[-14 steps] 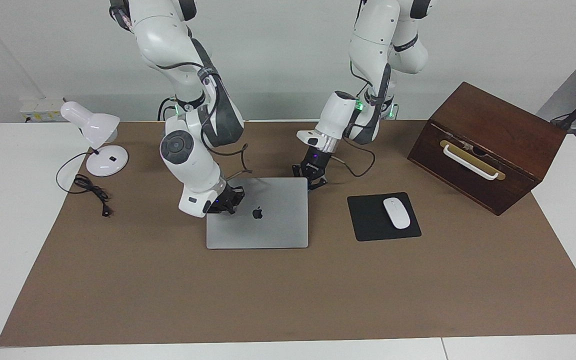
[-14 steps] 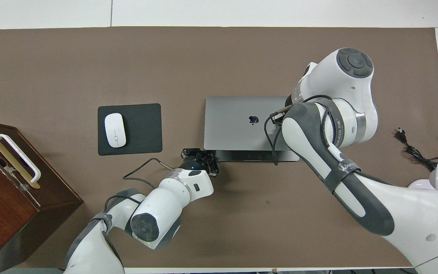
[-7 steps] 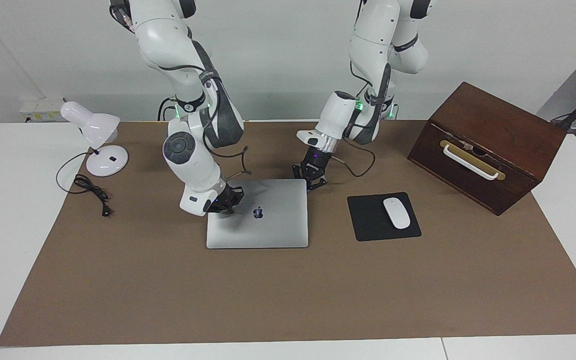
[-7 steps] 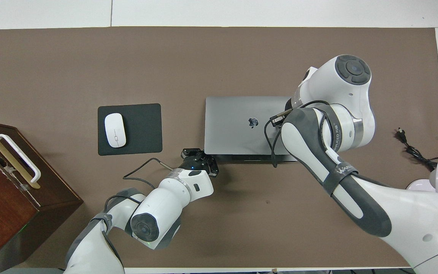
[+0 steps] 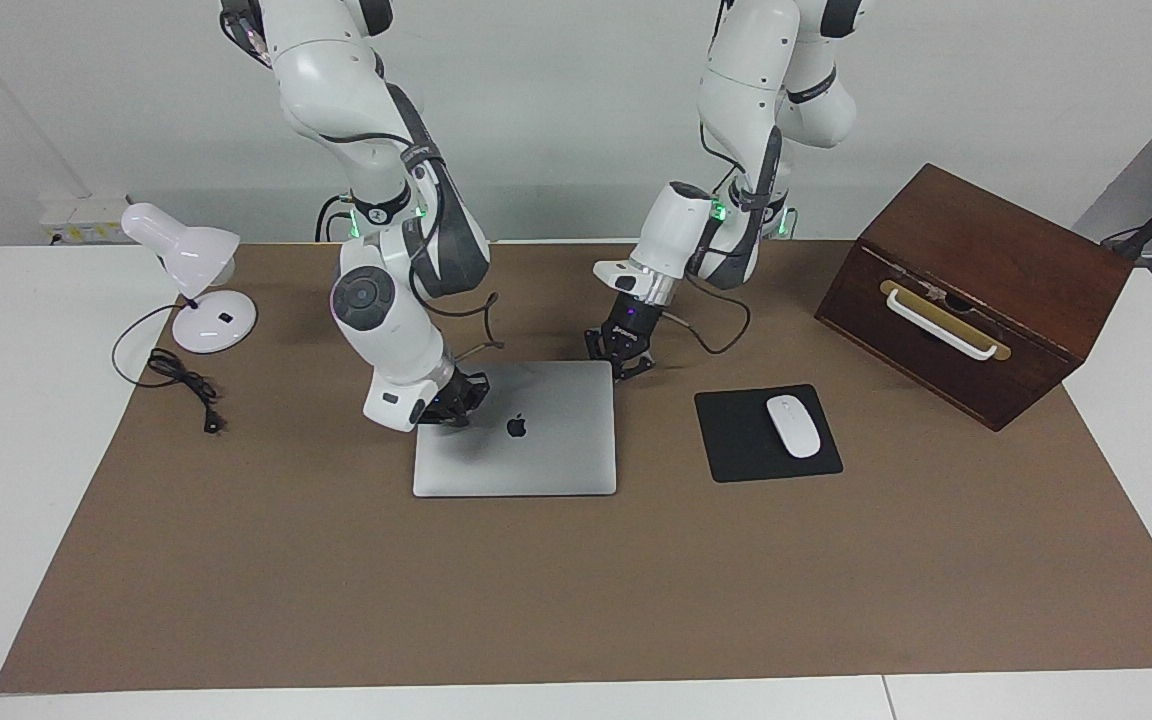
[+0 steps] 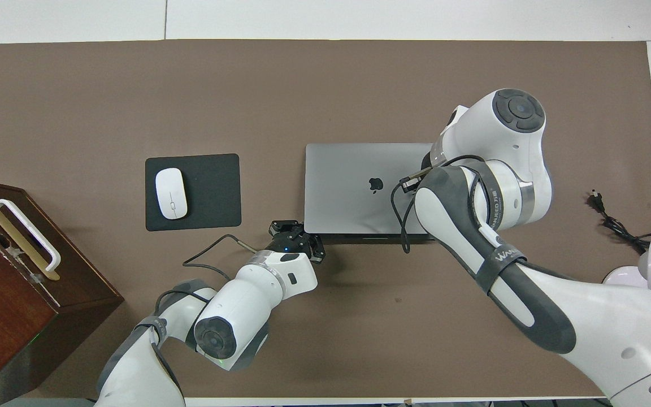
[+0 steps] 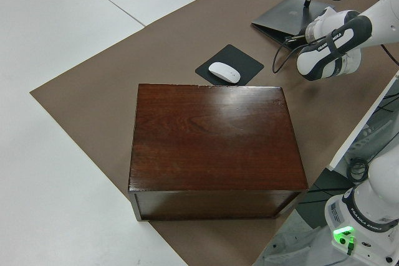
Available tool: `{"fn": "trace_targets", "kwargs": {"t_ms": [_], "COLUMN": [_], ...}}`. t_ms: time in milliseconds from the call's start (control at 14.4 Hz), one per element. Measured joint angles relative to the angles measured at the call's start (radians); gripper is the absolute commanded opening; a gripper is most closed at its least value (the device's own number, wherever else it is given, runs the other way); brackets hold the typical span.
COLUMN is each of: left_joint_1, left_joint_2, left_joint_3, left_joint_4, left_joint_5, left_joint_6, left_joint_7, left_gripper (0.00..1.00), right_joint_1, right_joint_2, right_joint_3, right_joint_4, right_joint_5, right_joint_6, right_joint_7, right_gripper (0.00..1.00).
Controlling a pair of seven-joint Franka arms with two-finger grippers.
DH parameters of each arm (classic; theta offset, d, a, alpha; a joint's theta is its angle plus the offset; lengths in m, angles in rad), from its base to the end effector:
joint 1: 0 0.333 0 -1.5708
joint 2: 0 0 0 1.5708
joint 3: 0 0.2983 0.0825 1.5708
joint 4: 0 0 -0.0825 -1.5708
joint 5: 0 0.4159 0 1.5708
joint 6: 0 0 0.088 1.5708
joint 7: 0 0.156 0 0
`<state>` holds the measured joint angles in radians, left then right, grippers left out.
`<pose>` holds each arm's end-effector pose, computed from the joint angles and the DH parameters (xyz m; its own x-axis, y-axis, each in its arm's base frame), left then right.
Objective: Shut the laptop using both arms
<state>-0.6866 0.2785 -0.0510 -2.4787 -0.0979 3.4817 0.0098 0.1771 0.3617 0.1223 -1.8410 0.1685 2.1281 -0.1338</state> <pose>0.4245 -0.3692 0.1838 0.6140 -0.4322 0.6604 -0.6063 -0.7940 0.0442 0.6117 0.2026 0.2449 0.9419 0.3308 -0.0574 0.3153 -0.9303 -0.1873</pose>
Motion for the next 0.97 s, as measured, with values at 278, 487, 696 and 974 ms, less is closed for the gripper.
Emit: {"fn": "trace_targets", "kwargs": {"t_ms": [278,487,696,974], "left_joint_1": [0.0,0.0,0.0,0.0], "left_joint_2": [0.0,0.0,0.0,0.0], "left_joint_3": [0.0,0.0,0.0,0.0], "left_joint_4": [0.0,0.0,0.0,0.0], "left_joint_5": [0.0,0.0,0.0,0.0], "left_joint_6": [0.0,0.0,0.0,0.0], "left_joint_7": [0.001,0.002,0.002,0.002], "left_gripper": [0.0,0.0,0.0,0.0], "right_joint_1": [0.014,0.015,0.015,0.017], "right_joint_2": [-0.006,-0.01,-0.011,-0.017], "right_joint_3": [0.0,0.0,0.0,0.0], "right_joint_4": [-0.026,-0.029,-0.03,-0.02], "right_joint_5": [0.0,0.0,0.0,0.0], "right_joint_6": [0.036,0.039,0.039,0.018], "right_joint_7": [0.014,0.015,0.015,0.045], "right_gripper": [0.0,0.0,0.0,0.0]}}
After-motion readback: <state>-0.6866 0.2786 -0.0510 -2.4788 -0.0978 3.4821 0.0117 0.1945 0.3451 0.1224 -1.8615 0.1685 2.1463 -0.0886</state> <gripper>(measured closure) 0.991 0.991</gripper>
